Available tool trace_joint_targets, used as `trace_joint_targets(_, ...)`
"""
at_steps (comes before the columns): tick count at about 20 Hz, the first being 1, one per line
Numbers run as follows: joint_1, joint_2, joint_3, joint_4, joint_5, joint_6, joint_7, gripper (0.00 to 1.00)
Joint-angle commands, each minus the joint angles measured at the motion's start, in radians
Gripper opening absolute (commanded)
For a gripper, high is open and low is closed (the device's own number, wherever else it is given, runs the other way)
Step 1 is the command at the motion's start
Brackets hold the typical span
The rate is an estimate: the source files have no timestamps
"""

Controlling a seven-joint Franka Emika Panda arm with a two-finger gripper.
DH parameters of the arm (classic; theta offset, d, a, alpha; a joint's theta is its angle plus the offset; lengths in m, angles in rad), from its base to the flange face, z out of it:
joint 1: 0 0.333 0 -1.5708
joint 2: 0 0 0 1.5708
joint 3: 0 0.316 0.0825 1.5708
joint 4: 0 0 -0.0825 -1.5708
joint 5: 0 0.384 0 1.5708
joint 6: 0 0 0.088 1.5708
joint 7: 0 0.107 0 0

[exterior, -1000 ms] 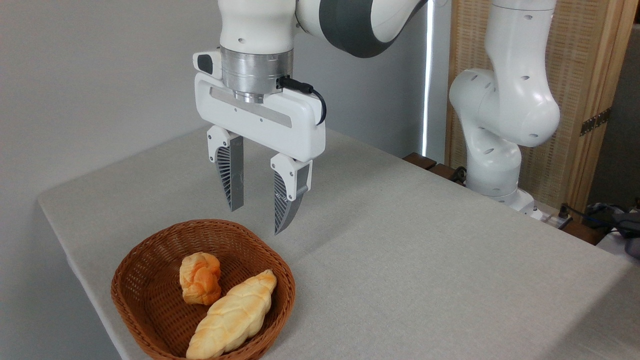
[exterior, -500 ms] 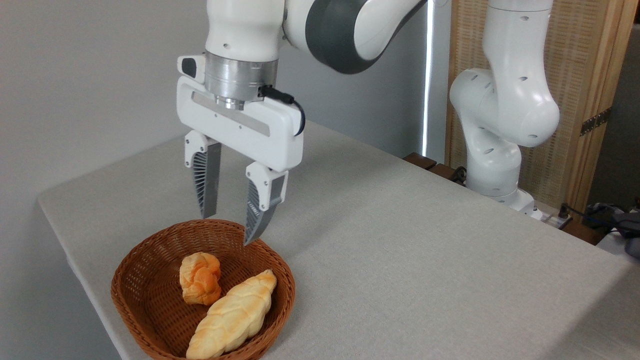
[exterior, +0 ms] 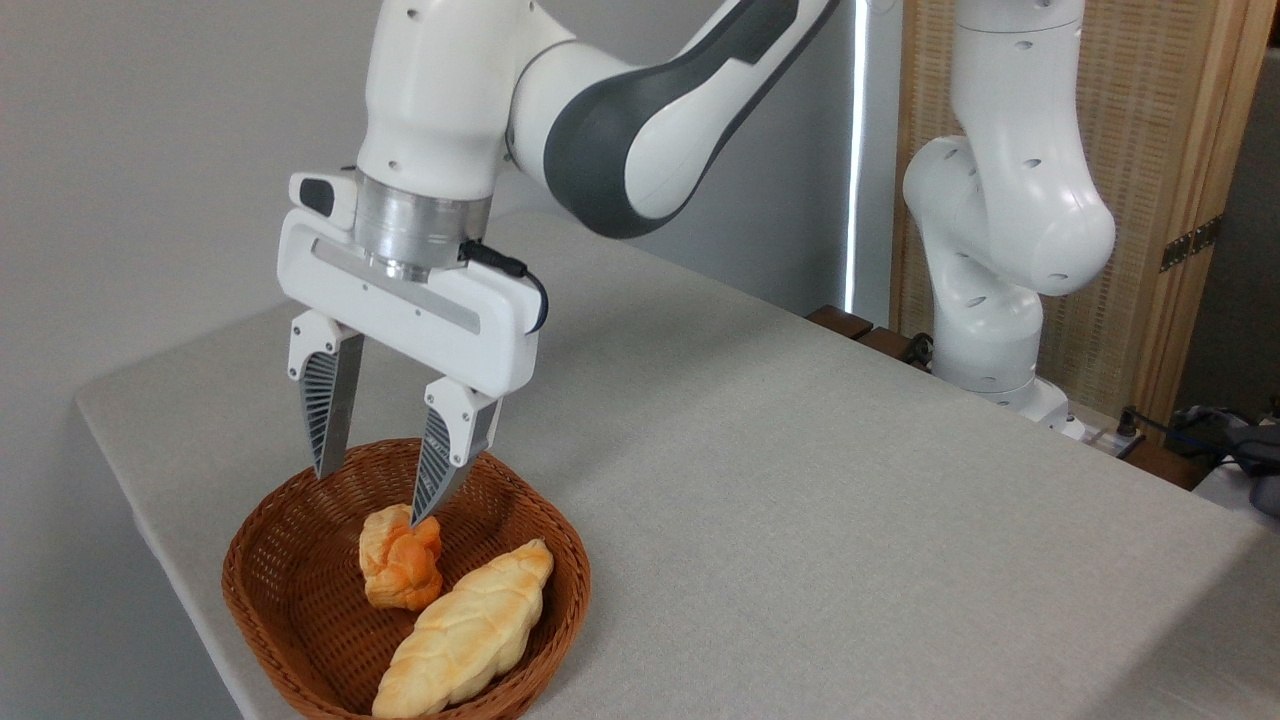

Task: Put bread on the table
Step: 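Lower the open gripper down over the small orange-brown bun, then close the gripper fingers around the small orange-brown bun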

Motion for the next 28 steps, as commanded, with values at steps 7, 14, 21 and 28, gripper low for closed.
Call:
trace_joint_targets(7, -0.009, 0.039, -0.035, 0.003, 0.153, 0.011, -0.044, 1.00)
trace_joint_targets(14, -0.009, 0.071, -0.058, 0.003, 0.266, 0.011, -0.044, 1.00)
trace_joint_targets(21, -0.016, 0.106, -0.078, 0.003, 0.323, 0.010, -0.042, 1.00)
trace_joint_targets(28, -0.016, 0.115, -0.087, 0.004, 0.412, 0.012, -0.041, 0.60)
